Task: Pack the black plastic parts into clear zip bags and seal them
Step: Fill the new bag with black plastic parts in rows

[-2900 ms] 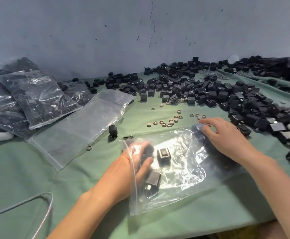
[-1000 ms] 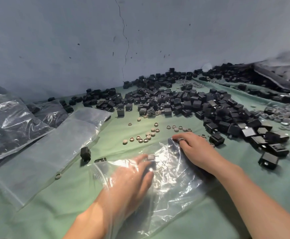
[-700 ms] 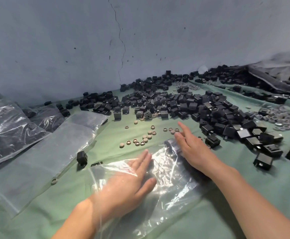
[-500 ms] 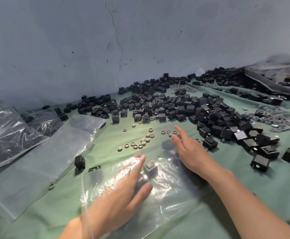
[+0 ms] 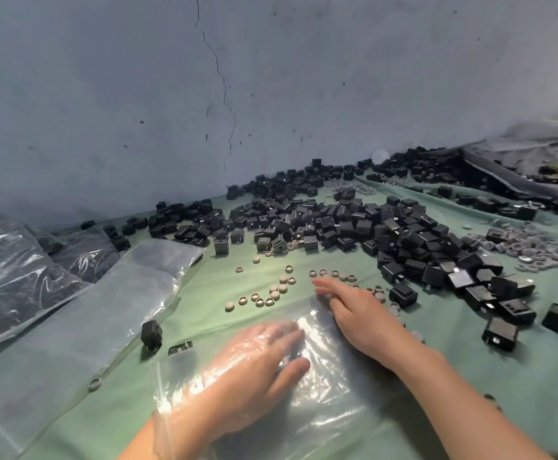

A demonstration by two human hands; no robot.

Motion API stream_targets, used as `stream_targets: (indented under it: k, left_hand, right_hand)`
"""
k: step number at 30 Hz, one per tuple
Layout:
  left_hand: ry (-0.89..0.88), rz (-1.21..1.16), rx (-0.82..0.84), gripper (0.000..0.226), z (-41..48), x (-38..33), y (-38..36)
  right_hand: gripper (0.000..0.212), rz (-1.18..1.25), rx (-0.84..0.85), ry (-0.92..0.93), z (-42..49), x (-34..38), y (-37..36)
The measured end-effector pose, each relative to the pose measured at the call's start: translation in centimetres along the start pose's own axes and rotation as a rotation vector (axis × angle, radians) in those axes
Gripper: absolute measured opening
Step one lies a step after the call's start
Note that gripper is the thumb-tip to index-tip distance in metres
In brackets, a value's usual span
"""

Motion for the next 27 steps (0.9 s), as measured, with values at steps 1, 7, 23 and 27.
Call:
stream_targets:
  k: [1, 7, 23, 27]
  left_hand:
    - [0.01, 0.0, 0.029, 0.07, 0.5, 0.2, -0.5]
    - [0.024, -0.18, 0.06, 0.058, 2.1, -0.6, -2.0]
    - [0.06, -0.209, -0.049, 0.055, 1.7, 0.1, -2.6]
    - [0.029, -0.178, -0.081, 0.056, 1.8, 0.1, -2.1]
  right_hand:
    - [0.046, -0.011, 0.009, 0.002, 0.0, 0.0, -0.1]
    - [0.042, -0.059, -0.006, 0.029, -0.2, 0.4, -0.5]
    - [0.034, -0.105, 0.033, 0.071, -0.9, 0.6, -1.1]
    - [0.018, -0.109, 0.008, 0.049, -0.9, 0.7, -0.8]
Point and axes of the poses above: each hand's wrist, its own z-axis towards the middle knuckle, its own y-axis out of the back of the hand, x = y × z, the point moved 5 cm from there along z, towards the middle knuckle, and after that the axes turned 9 degrees about -x, right-handed, at the moved point
